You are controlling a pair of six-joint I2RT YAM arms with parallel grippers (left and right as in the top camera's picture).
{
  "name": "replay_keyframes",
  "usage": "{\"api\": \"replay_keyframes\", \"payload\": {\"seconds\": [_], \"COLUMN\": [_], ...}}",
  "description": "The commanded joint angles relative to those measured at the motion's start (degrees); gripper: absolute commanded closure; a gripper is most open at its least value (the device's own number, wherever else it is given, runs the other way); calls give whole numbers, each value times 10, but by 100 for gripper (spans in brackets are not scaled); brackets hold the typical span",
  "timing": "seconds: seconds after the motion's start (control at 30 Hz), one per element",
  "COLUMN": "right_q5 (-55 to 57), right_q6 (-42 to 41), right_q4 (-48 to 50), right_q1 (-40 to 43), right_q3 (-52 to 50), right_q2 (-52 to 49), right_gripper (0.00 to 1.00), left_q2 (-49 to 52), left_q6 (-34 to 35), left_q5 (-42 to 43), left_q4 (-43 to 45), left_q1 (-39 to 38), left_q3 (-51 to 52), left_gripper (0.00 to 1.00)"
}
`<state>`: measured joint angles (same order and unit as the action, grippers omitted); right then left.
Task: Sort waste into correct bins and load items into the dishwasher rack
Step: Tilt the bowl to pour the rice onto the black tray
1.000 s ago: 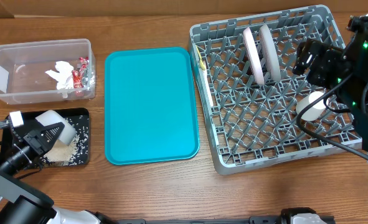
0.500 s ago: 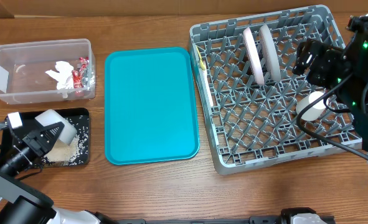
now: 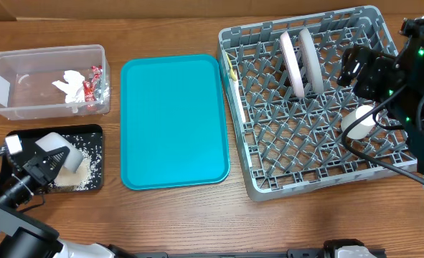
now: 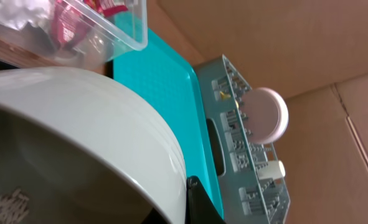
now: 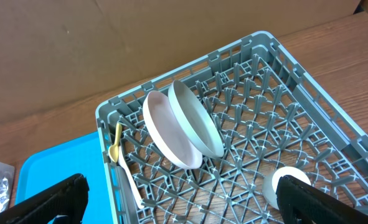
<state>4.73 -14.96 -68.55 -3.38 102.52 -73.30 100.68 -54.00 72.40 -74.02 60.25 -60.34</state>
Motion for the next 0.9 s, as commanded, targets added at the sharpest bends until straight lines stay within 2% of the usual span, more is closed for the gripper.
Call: {"api": "replay_keyframes", "payload": {"seconds": [0.0,0.07,0.1,0.17,0.2,0.23,0.3,0.53,0.6,0.73,0.87], "right_q5": [3,3,3,3,3,3,3,3,3,3,3], "right_q6": [0,0,0,0,0,0,0,0,0,0,0], "right_q4": [3,3,3,3,3,3,3,3,3,3,3], "right_q1": [2,2,2,2,2,2,2,2,2,2,2], "right_q3": [1,1,1,1,1,1,1,1,1,1,1], "right_q2": [1,1,1,1,1,1,1,1,1,1,1], "right_gripper": [0,0,0,0,0,0,0,0,0,0,0], "left_q2": [3,4,4,4,3,4,5,5,4,-7,-54], "left_q6": [-18,-74,-68,-9,-77,-87,-59,-76,-110,-255,-220], "left_q5": [50,31,21,42,44,36,40,52,55,70,67], "left_q4": [-30,-26,-10,-16,-37,-32,-46,-82,-114,-229,-229], "left_q1": [15,16,16,17,16,16,16,14,11,1,-25], "left_q3": [3,3,3,3,3,3,3,3,2,-3,-5], "left_gripper": [96,96,96,96,96,96,96,96,96,96,96]}}
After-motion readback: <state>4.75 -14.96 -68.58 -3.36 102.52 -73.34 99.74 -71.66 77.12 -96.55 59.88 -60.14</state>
